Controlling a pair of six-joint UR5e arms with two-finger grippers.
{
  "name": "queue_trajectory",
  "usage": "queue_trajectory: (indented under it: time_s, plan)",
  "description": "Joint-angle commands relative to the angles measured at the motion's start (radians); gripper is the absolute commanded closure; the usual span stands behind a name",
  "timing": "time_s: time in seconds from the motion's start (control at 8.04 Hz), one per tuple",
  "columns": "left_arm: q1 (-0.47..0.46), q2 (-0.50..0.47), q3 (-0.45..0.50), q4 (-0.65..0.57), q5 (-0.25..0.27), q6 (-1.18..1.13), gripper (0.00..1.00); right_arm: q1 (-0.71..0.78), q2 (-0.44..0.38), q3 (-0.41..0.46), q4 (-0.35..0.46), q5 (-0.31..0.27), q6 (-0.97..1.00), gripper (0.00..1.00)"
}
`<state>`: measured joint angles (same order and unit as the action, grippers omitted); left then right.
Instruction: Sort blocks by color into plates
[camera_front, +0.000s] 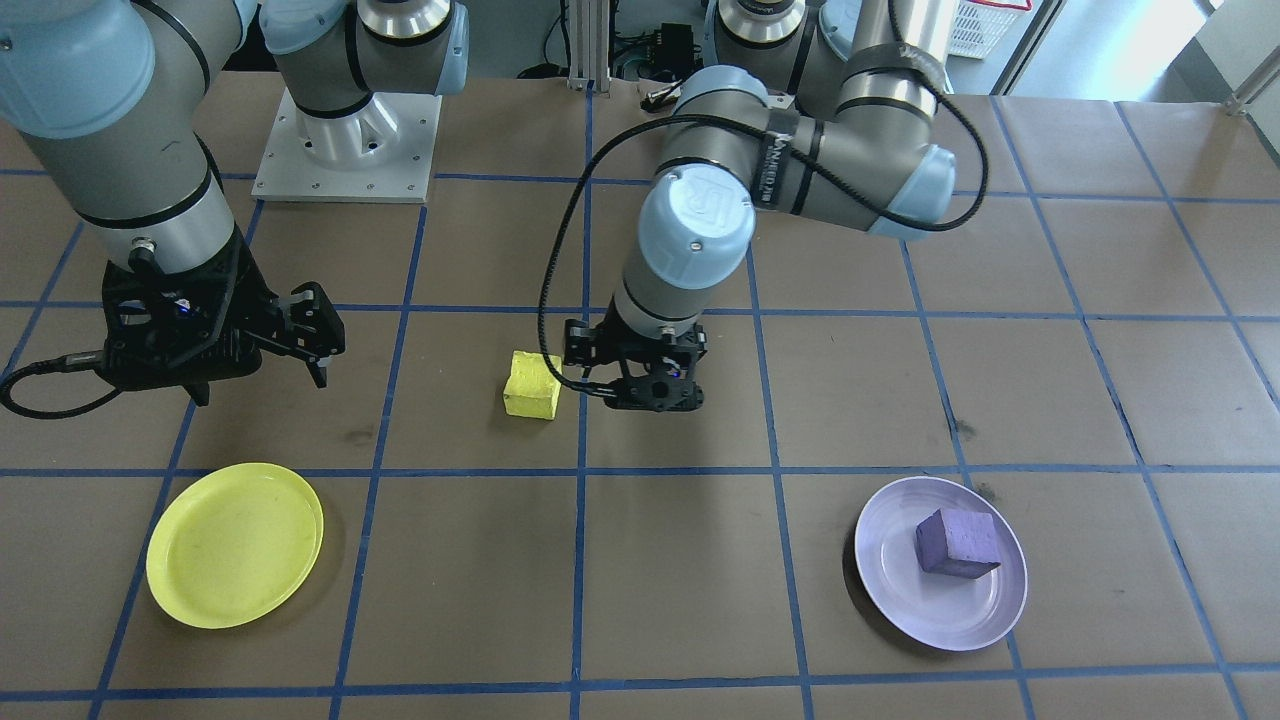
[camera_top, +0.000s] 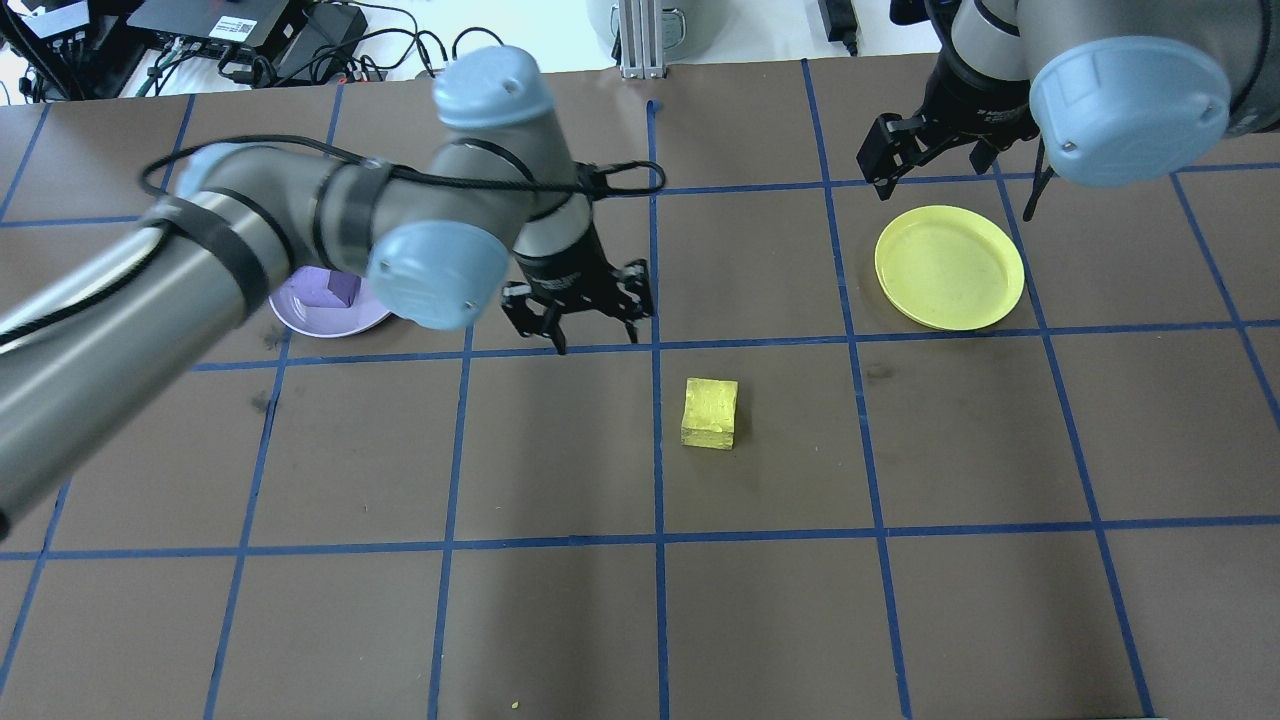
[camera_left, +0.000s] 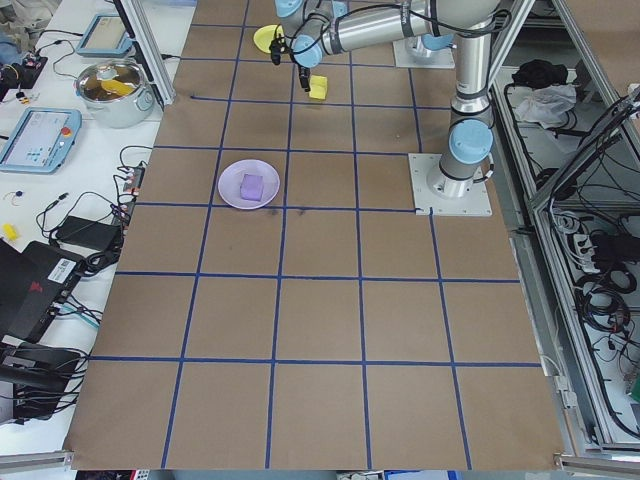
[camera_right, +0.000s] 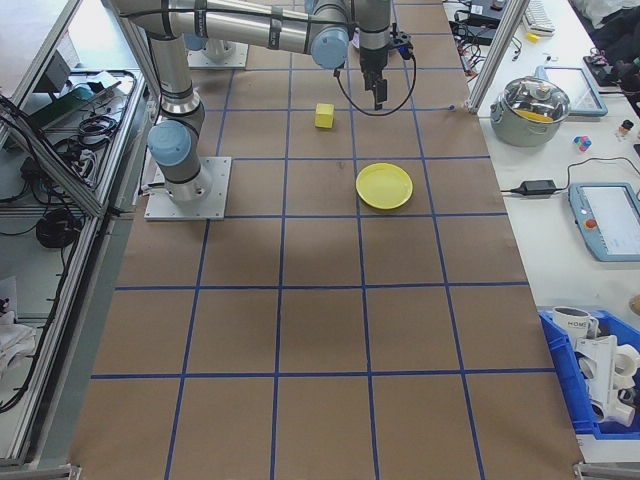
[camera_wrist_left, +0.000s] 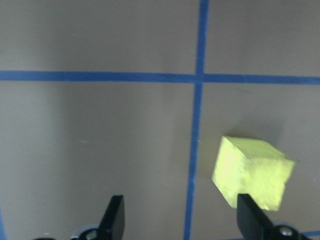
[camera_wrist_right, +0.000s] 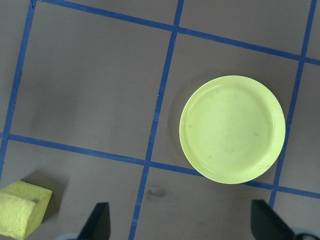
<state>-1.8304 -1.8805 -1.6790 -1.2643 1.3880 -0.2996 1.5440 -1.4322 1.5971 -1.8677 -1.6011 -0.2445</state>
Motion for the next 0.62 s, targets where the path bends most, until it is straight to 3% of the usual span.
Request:
queue_trajectory:
  time_s: [0.0, 0.12, 0.37, 0.5]
  plan:
    - [0.204, 0.078, 0.121, -0.204, 0.102, 0.173, 0.17, 0.016, -0.007, 0.038, 0.025, 0.009, 0.205, 0.0]
    - [0.203, 0.092, 0.206, -0.301, 0.182, 0.18, 0.16, 0.024, 0.004, 0.07, 0.028, 0.01, 0.232, 0.0]
    - [0.201, 0.157, 0.284, -0.374, 0.189, 0.178, 0.1, 0.078, 0.002, 0.141, 0.016, 0.09, 0.285, 0.0]
    - [0.201, 0.214, 0.285, -0.401, 0.201, 0.178, 0.09, 0.131, 0.007, 0.158, 0.01, 0.098, 0.345, 0.0]
